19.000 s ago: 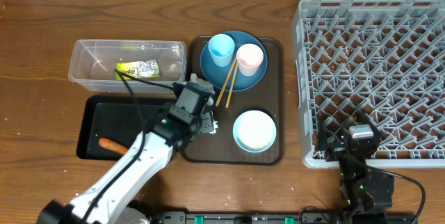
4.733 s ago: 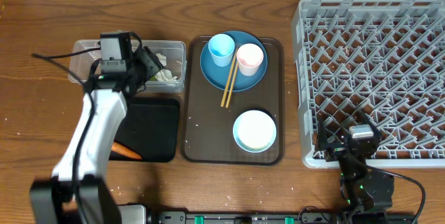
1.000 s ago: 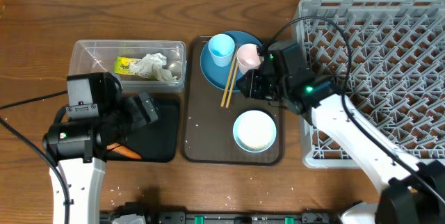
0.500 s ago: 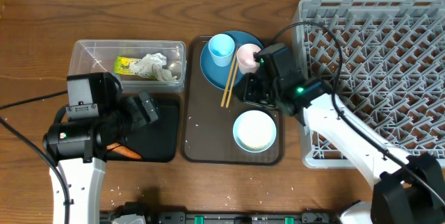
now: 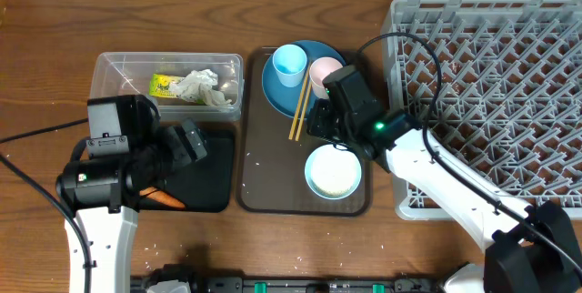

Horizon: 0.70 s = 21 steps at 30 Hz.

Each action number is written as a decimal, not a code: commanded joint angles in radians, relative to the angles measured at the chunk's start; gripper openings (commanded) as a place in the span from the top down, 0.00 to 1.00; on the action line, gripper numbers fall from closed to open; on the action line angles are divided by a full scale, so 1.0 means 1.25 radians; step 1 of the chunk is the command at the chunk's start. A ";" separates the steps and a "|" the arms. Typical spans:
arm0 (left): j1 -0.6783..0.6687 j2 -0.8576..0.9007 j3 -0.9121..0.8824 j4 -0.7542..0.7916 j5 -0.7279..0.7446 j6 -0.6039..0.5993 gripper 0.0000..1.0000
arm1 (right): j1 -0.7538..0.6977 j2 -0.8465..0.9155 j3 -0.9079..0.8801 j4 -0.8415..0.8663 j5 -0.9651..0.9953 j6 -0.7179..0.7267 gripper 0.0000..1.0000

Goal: Sort waste into correct bins and load items into the dishwasher rack
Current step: 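Move the right gripper left over the chopsticks on the blue plate, then close the right gripper on the wooden chopsticks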

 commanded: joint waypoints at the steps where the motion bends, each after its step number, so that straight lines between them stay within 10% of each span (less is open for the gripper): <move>1: 0.004 -0.006 0.015 -0.001 -0.005 0.005 0.03 | 0.020 0.004 0.009 -0.002 0.075 0.046 0.83; 21: 0.004 -0.006 0.015 -0.001 -0.005 0.005 0.03 | 0.032 0.122 0.009 0.060 0.062 0.093 0.76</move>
